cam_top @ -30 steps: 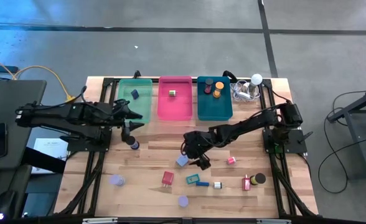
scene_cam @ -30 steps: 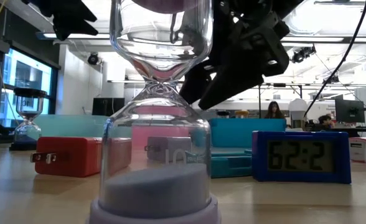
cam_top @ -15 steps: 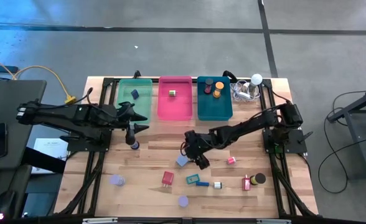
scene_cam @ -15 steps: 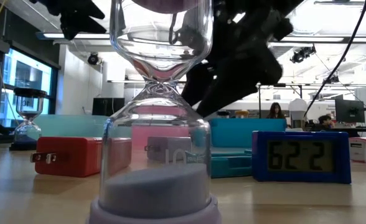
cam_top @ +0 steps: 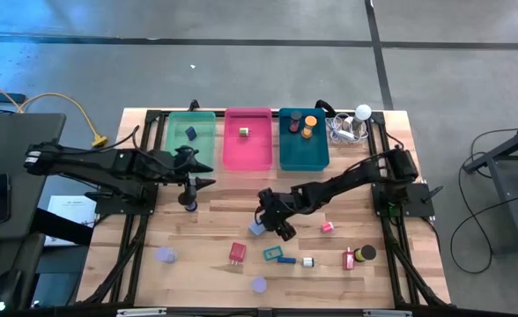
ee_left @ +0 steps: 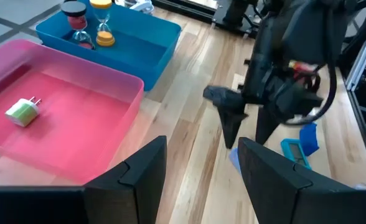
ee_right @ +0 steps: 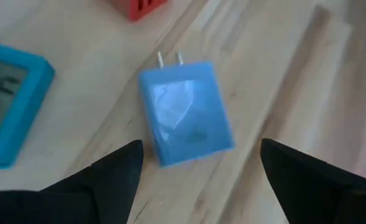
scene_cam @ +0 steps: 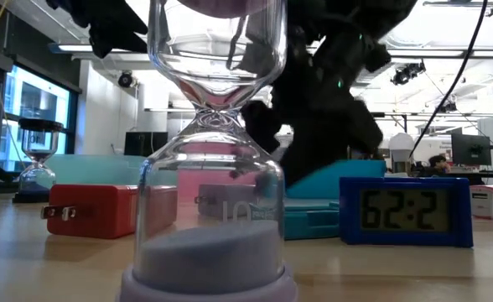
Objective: Pick & Place Office items
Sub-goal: Put the purple charger adapter into the red bin
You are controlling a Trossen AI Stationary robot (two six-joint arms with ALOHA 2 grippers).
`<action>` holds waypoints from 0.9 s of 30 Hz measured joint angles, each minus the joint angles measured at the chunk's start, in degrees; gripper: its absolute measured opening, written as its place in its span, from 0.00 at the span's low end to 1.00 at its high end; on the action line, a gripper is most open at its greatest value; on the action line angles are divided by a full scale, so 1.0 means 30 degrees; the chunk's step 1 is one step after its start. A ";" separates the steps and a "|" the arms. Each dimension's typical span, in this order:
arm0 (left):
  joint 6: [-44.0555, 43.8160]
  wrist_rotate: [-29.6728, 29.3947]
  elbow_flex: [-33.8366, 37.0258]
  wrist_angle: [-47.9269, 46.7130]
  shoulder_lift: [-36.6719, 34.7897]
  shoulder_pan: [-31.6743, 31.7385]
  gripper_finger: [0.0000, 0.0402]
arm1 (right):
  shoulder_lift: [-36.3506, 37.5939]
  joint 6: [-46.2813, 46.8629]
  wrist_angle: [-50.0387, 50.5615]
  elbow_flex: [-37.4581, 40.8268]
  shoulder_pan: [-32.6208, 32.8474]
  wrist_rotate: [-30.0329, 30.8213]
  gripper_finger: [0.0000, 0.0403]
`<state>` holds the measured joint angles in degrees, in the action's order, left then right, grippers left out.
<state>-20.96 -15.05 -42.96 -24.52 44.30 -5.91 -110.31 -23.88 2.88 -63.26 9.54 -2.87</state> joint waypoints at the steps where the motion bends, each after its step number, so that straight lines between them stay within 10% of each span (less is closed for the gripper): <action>1: -0.0018 0.0003 0.0000 -0.0004 0.0063 0.0000 0.48 | -0.0279 -0.0206 -0.0272 0.0000 0.0005 -0.0006 0.78; 11: 0.0179 0.0029 0.0000 0.1452 0.0552 0.0052 0.48 | -0.1896 -0.0608 -0.1611 -0.0084 -0.0639 -0.1242 0.76; 20: 0.0155 0.0029 0.0000 0.1325 0.0573 0.0051 0.48 | -0.1936 0.0354 -0.1711 -0.0051 -0.0509 -0.1631 0.49; 27: 0.0109 0.0754 0.0000 0.1090 0.0573 0.0039 0.48 | -0.1452 0.4451 -0.1077 -0.0008 0.0138 0.1303 0.49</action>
<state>-20.64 -12.79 -42.96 -21.25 46.02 -5.79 -114.66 -10.53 -0.35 -63.29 9.95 1.03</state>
